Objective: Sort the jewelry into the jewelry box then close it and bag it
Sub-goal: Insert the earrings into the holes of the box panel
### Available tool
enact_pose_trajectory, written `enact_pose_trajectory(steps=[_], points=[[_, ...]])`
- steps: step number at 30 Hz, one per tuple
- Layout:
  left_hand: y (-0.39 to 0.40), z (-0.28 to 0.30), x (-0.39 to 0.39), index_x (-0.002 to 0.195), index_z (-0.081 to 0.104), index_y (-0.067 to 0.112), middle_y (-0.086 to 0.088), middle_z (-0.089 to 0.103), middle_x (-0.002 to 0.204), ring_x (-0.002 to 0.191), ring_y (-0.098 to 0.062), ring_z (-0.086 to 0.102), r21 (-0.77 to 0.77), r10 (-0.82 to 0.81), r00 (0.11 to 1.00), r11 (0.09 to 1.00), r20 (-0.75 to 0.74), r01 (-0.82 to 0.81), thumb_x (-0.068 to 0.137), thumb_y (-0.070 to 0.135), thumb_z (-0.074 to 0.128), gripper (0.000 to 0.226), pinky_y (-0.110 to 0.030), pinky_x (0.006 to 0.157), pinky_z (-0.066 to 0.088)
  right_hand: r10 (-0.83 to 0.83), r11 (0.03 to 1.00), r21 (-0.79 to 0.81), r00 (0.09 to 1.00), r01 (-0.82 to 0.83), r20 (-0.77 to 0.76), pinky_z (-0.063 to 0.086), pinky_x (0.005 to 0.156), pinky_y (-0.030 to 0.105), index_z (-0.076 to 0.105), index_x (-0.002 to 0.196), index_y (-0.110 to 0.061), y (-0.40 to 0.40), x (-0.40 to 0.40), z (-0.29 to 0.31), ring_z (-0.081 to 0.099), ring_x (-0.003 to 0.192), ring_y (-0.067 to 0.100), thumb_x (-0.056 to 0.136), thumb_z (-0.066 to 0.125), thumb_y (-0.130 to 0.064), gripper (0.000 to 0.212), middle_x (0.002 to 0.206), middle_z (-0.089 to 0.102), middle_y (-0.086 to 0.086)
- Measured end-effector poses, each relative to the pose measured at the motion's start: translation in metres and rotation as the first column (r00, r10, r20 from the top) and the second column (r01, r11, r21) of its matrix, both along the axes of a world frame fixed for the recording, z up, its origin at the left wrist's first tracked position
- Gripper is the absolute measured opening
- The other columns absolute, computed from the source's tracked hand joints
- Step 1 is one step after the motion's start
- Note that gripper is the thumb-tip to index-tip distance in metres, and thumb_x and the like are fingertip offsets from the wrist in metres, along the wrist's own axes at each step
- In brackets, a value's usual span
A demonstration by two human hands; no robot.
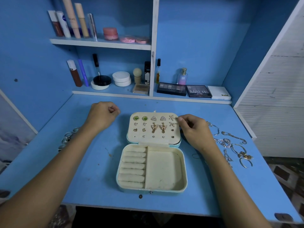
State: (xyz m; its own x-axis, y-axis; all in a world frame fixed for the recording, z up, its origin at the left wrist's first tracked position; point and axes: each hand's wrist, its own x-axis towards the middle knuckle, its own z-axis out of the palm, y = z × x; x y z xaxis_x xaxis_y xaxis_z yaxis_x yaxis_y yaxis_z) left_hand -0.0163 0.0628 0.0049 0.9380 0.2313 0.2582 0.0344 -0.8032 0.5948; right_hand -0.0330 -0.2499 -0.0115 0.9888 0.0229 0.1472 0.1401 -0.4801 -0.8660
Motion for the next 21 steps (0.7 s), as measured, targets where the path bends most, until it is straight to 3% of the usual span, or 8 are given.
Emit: enact_pose_trajectory(steps=[4, 7, 11, 13, 21], points=[[-0.008, 0.007, -0.016, 0.087, 0.075, 0.018, 0.003, 0.072, 0.083, 0.07, 0.001, 0.061, -0.103, -0.013, 0.999, 0.995, 0.034, 0.017, 0.088, 0.016, 0.07, 0.005, -0.007, 0.066, 0.042, 0.001, 1.0, -0.006, 1.0, -0.001, 0.002, 0.048, 0.066, 0.028, 0.073, 0.096, -0.024, 0.0, -0.001, 0.001, 0.058, 0.07, 0.012, 0.099, 0.057, -0.035, 0.02, 0.079, 0.069, 0.0], [-0.013, 0.015, -0.032, 0.084, 0.075, 0.022, 0.009, 0.072, 0.08, 0.068, 0.002, 0.062, -0.168, -0.053, 0.996, 0.984, 0.069, 0.064, 0.085, 0.014, 0.073, 0.009, -0.001, 0.066, 0.042, 0.001, 1.0, -0.01, 1.0, -0.001, -0.003, 0.047, 0.065, 0.027, 0.073, 0.096, -0.024, 0.001, -0.002, 0.002, 0.057, 0.068, 0.012, 0.099, 0.057, -0.036, 0.02, 0.08, 0.069, 0.001], [-0.023, 0.023, -0.055, 0.082, 0.077, 0.027, 0.015, 0.069, 0.071, 0.07, 0.005, 0.06, -0.188, -0.116, 0.989, 0.973, 0.09, 0.131, 0.083, 0.012, 0.074, 0.014, -0.002, 0.065, 0.04, -0.003, 1.0, -0.007, 1.0, 0.003, 0.0, 0.047, 0.064, 0.026, 0.073, 0.096, -0.026, 0.001, -0.003, 0.003, 0.057, 0.069, 0.011, 0.099, 0.057, -0.037, 0.019, 0.08, 0.069, -0.001], [-0.027, 0.024, -0.064, 0.082, 0.077, 0.027, 0.012, 0.068, 0.07, 0.061, 0.003, 0.057, -0.189, -0.145, 0.986, 0.969, 0.086, 0.159, 0.082, 0.01, 0.075, 0.017, -0.005, 0.061, 0.039, -0.005, 1.0, -0.018, 1.0, 0.005, 0.006, 0.045, 0.061, 0.021, 0.073, 0.095, -0.027, 0.001, -0.003, 0.002, 0.055, 0.066, 0.008, 0.1, 0.057, -0.036, 0.019, 0.078, 0.067, -0.002], [-0.04, 0.019, -0.086, 0.084, 0.078, 0.013, 0.004, 0.066, 0.068, 0.046, 0.003, 0.049, -0.236, -0.249, 0.967, 0.938, 0.051, 0.254, 0.079, 0.001, 0.077, 0.013, -0.003, 0.052, 0.034, 0.0, 1.0, -0.029, 1.0, 0.001, 0.023, 0.046, 0.063, 0.024, 0.072, 0.096, -0.026, 0.0, -0.003, 0.001, 0.056, 0.069, 0.01, 0.1, 0.056, -0.036, 0.019, 0.078, 0.068, -0.003]])
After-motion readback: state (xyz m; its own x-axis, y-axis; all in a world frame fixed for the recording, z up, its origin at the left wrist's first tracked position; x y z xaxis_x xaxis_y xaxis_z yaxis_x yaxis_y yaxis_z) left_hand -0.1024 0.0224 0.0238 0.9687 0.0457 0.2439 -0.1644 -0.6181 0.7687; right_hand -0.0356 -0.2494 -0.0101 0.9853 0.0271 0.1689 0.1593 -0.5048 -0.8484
